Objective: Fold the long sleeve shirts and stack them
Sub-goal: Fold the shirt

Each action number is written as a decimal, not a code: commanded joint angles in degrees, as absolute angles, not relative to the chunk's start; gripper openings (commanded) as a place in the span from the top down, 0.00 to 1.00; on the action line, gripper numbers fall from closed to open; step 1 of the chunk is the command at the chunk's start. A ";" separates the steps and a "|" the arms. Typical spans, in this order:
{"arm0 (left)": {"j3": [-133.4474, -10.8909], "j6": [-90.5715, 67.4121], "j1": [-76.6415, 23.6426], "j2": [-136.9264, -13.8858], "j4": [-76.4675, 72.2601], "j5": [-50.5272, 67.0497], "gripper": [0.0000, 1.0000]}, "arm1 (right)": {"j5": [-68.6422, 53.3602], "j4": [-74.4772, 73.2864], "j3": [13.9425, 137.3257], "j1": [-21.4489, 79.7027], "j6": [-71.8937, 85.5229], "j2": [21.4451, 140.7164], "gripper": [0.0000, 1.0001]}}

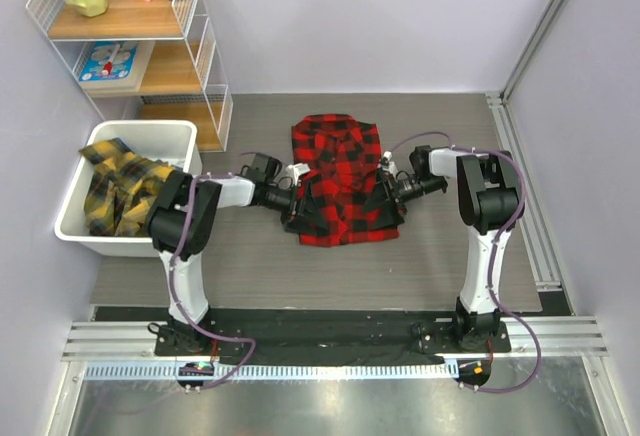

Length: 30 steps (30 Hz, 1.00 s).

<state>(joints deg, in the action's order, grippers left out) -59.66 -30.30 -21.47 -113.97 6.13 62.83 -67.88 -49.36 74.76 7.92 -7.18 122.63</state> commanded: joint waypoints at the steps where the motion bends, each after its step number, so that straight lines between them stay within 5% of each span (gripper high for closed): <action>1: -62.39 -13.30 -24.25 -101.63 21.93 62.83 0.20 | -60.55 -55.44 76.64 10.19 -13.54 114.10 0.00; 6: -63.11 -13.97 -29.00 -100.98 23.30 64.51 0.20 | -62.76 -53.10 75.42 16.16 -10.04 109.60 0.00; 18: -59.50 -15.30 -21.54 -114.79 23.35 57.40 0.20 | -57.22 -50.78 71.46 9.67 -13.17 125.59 0.00; 24: -61.76 -0.38 -19.25 -105.40 36.54 59.50 0.20 | -63.35 -61.69 76.09 7.03 -14.60 115.35 0.00; 30: -73.45 1.07 -19.95 -103.44 39.12 60.29 0.19 | -63.37 -37.85 82.96 8.26 6.89 114.43 0.00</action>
